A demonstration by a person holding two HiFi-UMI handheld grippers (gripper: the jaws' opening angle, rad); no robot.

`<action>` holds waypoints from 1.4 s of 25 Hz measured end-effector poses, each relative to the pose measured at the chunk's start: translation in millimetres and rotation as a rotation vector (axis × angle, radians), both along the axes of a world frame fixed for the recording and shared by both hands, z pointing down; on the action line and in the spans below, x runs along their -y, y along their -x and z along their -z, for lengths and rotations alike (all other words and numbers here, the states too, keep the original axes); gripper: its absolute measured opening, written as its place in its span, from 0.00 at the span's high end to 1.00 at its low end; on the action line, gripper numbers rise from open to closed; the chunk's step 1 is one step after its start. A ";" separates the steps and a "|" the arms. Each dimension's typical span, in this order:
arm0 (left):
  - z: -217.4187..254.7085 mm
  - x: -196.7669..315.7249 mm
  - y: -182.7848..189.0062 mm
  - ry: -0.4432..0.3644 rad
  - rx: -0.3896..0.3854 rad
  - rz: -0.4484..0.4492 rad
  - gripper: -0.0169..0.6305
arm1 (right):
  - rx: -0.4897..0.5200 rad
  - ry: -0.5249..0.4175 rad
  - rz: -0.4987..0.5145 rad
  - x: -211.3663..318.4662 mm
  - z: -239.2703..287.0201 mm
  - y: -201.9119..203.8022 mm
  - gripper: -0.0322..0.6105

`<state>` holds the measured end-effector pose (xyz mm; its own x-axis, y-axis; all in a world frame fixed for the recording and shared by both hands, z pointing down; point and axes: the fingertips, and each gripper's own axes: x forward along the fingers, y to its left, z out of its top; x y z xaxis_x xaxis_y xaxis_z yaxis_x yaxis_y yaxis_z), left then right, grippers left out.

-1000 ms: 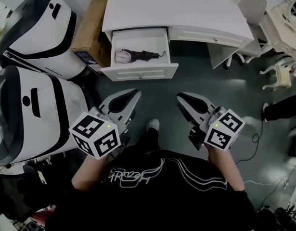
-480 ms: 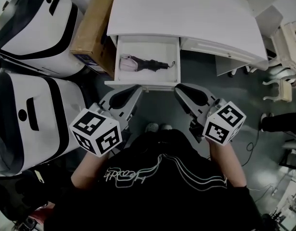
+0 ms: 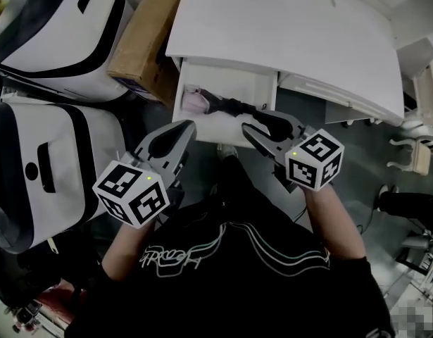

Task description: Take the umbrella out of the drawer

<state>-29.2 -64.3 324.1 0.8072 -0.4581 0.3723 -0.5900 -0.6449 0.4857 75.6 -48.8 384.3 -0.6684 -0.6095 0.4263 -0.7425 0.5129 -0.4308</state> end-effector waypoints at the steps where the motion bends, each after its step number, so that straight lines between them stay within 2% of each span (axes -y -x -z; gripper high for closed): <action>1: -1.4 10.1 0.7 0.006 0.009 0.014 0.94 | -0.019 0.016 0.025 10.6 -10.9 0.8 0.68; 4: -9.6 39.2 5.6 0.031 0.033 0.067 0.94 | -0.102 0.071 0.118 37.8 -50.9 7.0 0.65; 8: -22.6 74.4 13.2 0.063 0.040 0.155 0.94 | -0.263 0.133 0.270 65.3 -108.5 14.2 0.59; 11: -33.2 93.3 15.3 0.087 0.046 0.176 0.94 | -0.390 0.157 0.389 80.3 -150.6 20.6 0.58; 17: -51.7 117.9 32.7 0.128 0.063 0.242 0.94 | -0.544 0.253 0.529 96.2 -227.5 30.4 0.58; 24: -70.4 131.4 55.5 0.165 0.088 0.309 0.94 | -0.764 0.256 0.697 107.1 -289.4 27.6 0.58; 35: -87.7 132.5 72.0 0.202 0.115 0.368 0.94 | -0.817 0.286 0.735 110.3 -322.0 39.9 0.58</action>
